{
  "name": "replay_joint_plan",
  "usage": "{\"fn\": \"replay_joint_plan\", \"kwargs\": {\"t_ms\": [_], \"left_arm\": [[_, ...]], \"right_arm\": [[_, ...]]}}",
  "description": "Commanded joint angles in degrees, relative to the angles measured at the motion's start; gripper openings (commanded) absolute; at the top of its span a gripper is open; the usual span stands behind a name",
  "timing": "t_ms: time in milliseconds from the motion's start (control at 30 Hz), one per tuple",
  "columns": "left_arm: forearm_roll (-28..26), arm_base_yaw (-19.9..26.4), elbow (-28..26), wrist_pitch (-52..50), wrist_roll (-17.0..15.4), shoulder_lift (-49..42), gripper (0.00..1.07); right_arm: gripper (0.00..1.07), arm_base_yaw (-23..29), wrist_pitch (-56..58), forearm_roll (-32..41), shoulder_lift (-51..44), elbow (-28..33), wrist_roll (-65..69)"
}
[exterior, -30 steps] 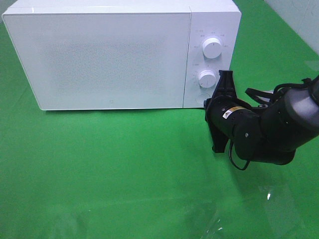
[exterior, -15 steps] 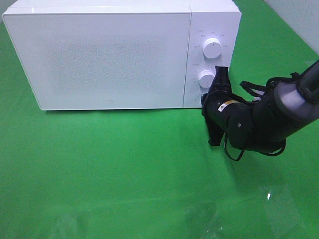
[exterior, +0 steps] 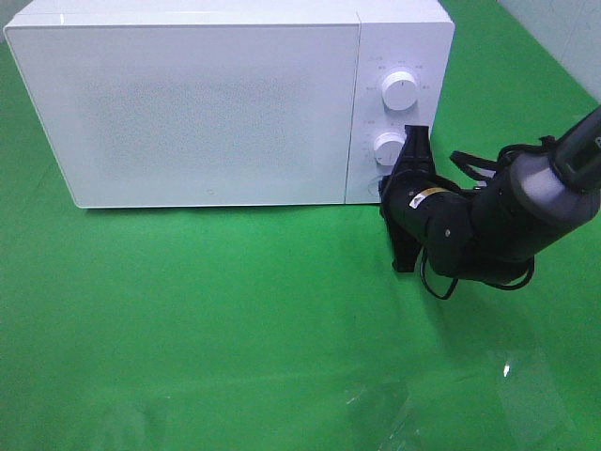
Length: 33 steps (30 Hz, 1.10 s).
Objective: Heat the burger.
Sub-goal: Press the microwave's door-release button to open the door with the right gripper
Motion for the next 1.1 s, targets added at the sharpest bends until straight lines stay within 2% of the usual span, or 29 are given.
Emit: {"fn": "replay_joint_plan", "kwargs": {"t_ms": [33,433,967,1100], "left_arm": [[-0.4,0.2,0.2,-0.3,0.0,-1.0,1.00],[-0.4,0.2,0.2,-0.3,0.0,-1.0,1.00],[-0.4,0.2,0.2,-0.3,0.0,-1.0,1.00],[-0.4,0.2,0.2,-0.3,0.0,-1.0,1.00]], "right_arm": [[0.00,-0.2,-0.4,-0.3,-0.1,-0.6,-0.1],[0.00,-0.3,-3.7,-0.2,1.4,-2.2,-0.3],[0.00,-0.3,-20.1,3.4,1.8,-3.7,-1.5],[0.00,-0.7,-20.6,4.3,2.1,-6.8,-5.7]]}}
